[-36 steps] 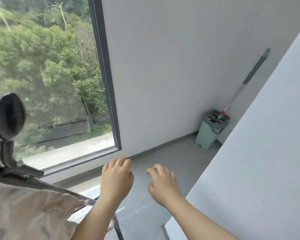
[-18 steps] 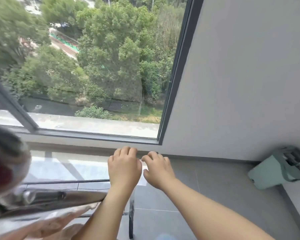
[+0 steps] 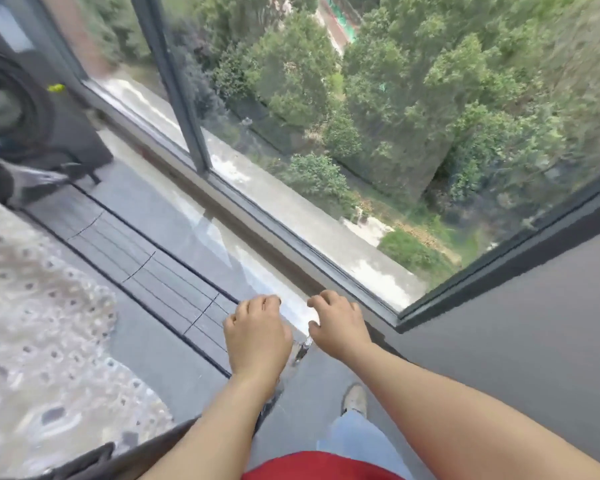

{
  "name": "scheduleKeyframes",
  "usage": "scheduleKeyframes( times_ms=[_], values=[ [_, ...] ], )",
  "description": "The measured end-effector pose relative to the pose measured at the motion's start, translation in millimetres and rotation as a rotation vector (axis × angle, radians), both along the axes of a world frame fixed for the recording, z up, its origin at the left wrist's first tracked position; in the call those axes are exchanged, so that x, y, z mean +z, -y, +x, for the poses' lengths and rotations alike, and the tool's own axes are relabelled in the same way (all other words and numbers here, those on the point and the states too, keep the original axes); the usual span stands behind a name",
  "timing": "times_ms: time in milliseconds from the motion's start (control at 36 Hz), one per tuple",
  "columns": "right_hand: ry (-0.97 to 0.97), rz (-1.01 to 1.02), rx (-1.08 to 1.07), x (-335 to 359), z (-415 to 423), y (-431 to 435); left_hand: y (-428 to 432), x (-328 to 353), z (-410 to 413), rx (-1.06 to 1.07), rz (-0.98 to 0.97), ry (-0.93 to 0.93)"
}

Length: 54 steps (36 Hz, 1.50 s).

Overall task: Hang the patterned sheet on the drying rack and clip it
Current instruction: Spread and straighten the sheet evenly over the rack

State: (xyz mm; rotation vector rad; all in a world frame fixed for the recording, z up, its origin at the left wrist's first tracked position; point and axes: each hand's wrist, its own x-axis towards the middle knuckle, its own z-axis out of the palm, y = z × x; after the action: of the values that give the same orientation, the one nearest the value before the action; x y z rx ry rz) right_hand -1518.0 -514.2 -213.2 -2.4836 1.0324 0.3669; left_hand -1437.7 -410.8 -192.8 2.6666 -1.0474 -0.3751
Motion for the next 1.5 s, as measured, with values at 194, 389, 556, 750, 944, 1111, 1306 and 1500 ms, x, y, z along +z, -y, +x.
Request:
scheduleKeyframes(
  times_ms=[194,389,556,750,944,1111,1306,1500],
  values=[
    [0.019,0.022,0.317,10.0,36.8,72.0,37.8,-13.4,21.8,0.168,0.014,0.087],
    [0.009,0.067,0.478,16.3,67.6,100.9,34.2,-6.6,37.8,0.332,0.096,0.106],
    [0.033,0.072,0.578,26.6,109.0,96.8,42.5,4.4,63.2,0.467,0.075,0.049],
    [0.091,0.05,0.692,46.0,162.4,82.3,26.5,13.0,96.5,0.66,-0.048,0.119],
    [0.11,0.106,0.863,50.2,233.1,41.6,-5.9,23.1,135.0,0.803,-0.024,0.313],
    [0.143,0.21,1.1,49.1,308.7,-13.7,-45.5,16.6,162.2,1.054,0.037,0.36],
    [0.138,0.284,1.419,58.2,398.0,-60.4,-70.4,25.1,200.1,1.458,0.057,0.335],
    [0.072,0.386,1.681,66.1,416.2,-99.7,-57.0,42.8,195.9,1.839,-0.145,0.3]
  ],
)
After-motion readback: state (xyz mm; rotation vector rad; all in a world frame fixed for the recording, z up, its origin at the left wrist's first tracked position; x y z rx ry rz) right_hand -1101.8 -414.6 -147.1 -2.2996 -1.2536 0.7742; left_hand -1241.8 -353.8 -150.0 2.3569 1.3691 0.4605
